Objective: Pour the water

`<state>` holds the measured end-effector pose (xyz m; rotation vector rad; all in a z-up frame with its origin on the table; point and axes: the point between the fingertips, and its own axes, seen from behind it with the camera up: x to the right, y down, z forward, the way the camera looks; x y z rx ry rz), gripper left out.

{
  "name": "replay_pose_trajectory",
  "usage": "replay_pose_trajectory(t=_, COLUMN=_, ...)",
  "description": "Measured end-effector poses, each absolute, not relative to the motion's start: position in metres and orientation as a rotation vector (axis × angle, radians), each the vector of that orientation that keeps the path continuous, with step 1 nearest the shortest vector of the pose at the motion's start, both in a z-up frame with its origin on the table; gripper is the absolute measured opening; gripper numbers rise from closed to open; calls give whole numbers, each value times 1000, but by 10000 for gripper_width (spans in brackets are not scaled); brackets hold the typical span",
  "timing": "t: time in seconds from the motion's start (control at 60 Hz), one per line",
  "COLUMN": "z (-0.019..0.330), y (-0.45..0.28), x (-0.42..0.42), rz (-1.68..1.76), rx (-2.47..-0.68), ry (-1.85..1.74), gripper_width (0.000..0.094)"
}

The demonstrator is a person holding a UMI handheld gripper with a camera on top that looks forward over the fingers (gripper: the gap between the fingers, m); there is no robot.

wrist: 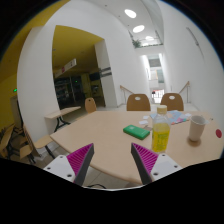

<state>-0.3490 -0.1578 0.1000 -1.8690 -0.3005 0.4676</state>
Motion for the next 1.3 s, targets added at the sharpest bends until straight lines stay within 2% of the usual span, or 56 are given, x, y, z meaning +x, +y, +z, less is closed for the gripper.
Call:
replay_pose_trajectory(t=0.2, z=92, y=-152, x=-321, rz=430, rx=-1883, ry=-282, gripper_width=813)
replay_pose_trajectory(t=0.367, z=99, y=-136, x=-286, rz=348, rx=-1866, ry=-216, gripper_width=815)
replay_pose_trajectory(t=0.617, z=86, y=-69, x=-223, rz=219, rx=-1829, ry=-166, gripper_width=813)
replay_pose_trajectory(t=0.967, z=75, y=23, x=-238, rz=205, rx=-1771, ry=-217, gripper_width=794)
replay_pose_trajectory(t=1.033, z=73, y=29, x=-241, rz=211, rx=-1765, ry=-214, gripper_width=686)
replay_pose_trajectory(t=1.067, z=70, y=33, x=-241, rz=214, rx=-1768, ry=-212, gripper_width=542)
replay_pose_trajectory(t=1.3, z=72, y=26, x=-240, rz=239, rx=-1732, ry=-233, gripper_width=420)
